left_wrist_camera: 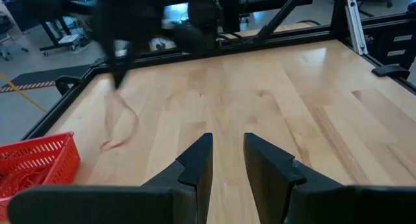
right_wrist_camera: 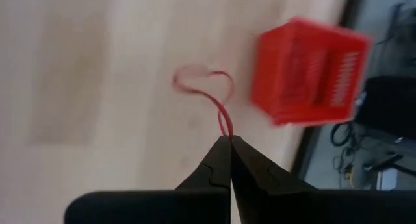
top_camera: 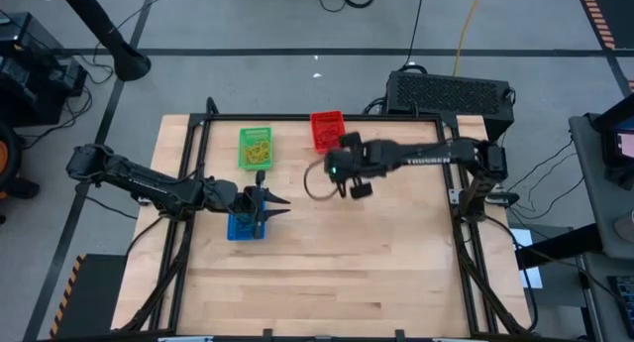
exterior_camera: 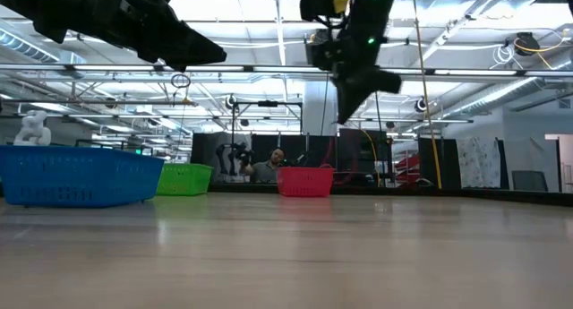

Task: Sort rubber bands into baskets
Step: Put the red rubber band into the red bin

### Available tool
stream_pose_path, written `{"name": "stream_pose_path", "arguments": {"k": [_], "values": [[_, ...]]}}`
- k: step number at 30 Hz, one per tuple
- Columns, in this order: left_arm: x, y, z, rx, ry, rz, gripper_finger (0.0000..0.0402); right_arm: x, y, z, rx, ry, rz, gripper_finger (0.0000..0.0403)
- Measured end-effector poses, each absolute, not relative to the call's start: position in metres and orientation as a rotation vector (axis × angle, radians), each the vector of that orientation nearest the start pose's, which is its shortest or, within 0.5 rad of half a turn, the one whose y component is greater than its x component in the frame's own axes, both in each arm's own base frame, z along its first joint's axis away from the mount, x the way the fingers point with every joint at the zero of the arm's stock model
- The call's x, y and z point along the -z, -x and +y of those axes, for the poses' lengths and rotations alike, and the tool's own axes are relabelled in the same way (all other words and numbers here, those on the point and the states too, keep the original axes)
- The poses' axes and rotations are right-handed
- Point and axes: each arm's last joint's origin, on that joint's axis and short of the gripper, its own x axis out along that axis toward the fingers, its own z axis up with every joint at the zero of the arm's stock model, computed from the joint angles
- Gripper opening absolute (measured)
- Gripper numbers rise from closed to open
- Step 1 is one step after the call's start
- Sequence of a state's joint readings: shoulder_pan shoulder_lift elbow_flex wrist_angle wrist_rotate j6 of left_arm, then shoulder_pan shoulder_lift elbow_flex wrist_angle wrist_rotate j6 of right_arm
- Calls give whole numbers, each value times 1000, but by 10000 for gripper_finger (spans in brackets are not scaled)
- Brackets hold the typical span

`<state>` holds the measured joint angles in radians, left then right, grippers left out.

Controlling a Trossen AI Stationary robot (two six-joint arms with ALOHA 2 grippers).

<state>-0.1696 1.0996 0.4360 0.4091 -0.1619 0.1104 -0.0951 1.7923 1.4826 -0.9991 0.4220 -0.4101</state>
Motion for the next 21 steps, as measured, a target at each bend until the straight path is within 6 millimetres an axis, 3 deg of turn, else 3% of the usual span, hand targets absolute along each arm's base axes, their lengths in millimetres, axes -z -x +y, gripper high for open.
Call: {"name": "stream_pose_path", "arguments": {"k": [5, 12, 17, 21], "values": [[-211, -221, -33, 22, -152, 251, 95, -260, -361, -90, 264, 571, 1240, 0], [-211, -221, -33, 22, -154, 252, 95, -290, -367, -147, 476, 538, 1001, 0], [-210, -221, -33, 22, -156, 259, 95, -301, -363, -171, 518, 486, 915, 0], [-210, -221, -33, 23, -163, 260, 95, -294, -360, -184, 514, 395, 914, 0]]}}
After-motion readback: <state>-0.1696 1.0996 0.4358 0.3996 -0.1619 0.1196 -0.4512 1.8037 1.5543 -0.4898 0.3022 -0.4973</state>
